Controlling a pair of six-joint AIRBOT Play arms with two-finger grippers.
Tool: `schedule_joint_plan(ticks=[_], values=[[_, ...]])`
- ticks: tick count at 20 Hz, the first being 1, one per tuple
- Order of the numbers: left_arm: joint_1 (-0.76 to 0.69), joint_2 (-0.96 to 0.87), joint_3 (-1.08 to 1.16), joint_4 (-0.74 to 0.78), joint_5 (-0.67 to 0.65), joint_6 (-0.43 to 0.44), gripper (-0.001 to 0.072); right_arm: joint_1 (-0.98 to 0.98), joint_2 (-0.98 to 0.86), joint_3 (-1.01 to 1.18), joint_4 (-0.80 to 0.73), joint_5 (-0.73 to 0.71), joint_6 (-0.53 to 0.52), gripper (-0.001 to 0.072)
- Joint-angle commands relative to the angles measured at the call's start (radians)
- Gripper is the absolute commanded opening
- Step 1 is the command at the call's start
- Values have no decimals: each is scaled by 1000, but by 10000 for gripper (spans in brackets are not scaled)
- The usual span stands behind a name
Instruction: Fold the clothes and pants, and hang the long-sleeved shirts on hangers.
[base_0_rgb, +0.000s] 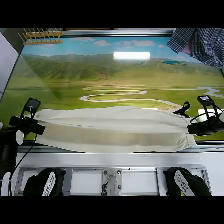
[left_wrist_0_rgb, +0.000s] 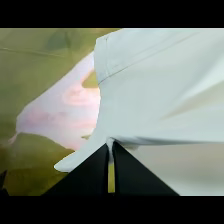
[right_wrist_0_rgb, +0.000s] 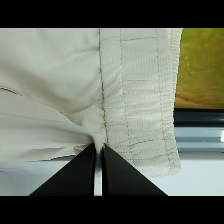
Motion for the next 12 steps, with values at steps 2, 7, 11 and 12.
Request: schedule_joint_plan(ticks=[2,7,11,12], values=[[2,67,-59,-1,-93,13,6,0,1,-43,-50,34,42,26],[2,67,-64,3,-119,21,6,0,1,-98,-58,81,42,26],[2,2,-63,2,-213,84,7,1,0,-135,-58,94,49,28],[2,-29,-63,2,-240,92,7,1,0,-142,-57,103,50,27]])
